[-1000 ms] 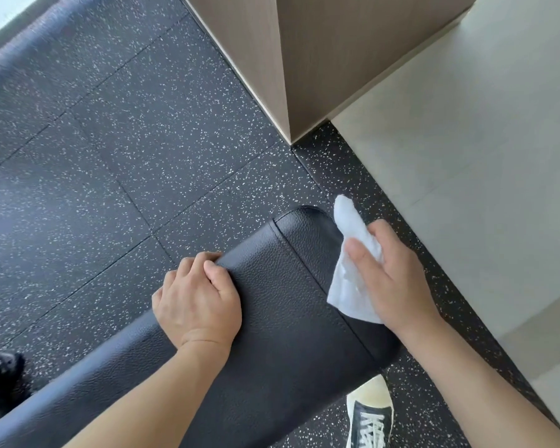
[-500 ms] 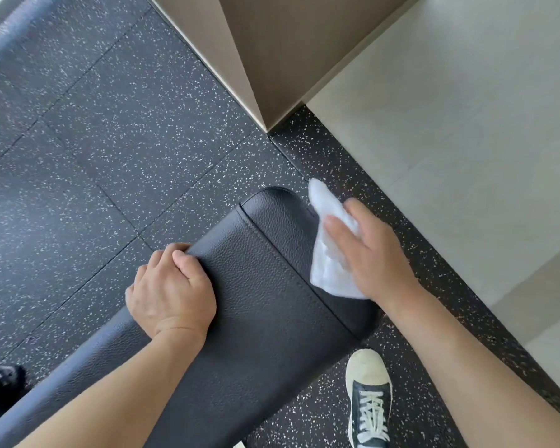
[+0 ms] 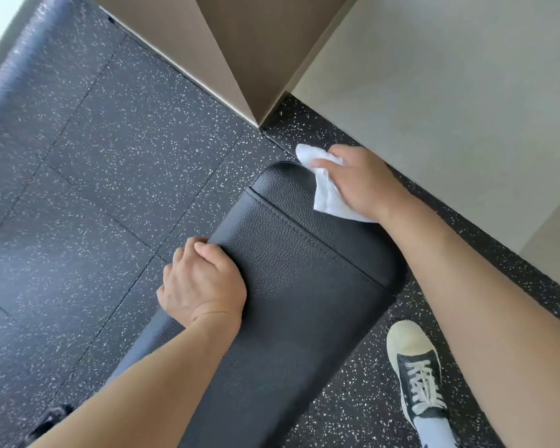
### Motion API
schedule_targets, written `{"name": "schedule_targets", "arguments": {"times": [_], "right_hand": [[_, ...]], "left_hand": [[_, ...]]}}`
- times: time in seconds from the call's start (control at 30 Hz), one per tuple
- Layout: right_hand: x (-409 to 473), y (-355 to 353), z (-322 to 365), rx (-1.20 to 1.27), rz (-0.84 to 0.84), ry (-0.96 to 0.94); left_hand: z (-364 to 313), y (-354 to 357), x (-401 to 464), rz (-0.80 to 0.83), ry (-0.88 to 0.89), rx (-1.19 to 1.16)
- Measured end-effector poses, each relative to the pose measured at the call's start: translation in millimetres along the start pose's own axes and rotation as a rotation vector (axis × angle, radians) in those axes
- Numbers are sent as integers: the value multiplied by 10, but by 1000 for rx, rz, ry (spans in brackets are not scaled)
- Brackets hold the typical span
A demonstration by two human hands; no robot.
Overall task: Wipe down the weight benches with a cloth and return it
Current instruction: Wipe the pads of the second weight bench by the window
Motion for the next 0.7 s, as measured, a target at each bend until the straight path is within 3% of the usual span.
{"name": "schedule_targets", "arguments": {"times": [0.2,0.33,0.43,0.63,0.7], "right_hand": [[-630,-116,-415,-5,-225,70],[-1294,141,-544,74,-651,167],[-1557,474,-554,290,-953,282],[-1640,636,-487,400,-1036,339],[-1768,749,-467,374,-1025,335]], "left_hand": [[72,11,63,42,30,19],[87,-7,76,54,77,-2],[91,-43,39,56,125,12],[151,-54,67,18,175,-38],[233,-41,-35,-31,399,-43]]}}
Point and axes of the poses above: each hand's wrist, its own x-axis towards the middle knuckle, its own y-axis out of the palm, z = x × y, the point moved 1 cm from there along x, towards the middle knuckle, and after that the axes turned 1 degree about z, right-handed, at the moved point
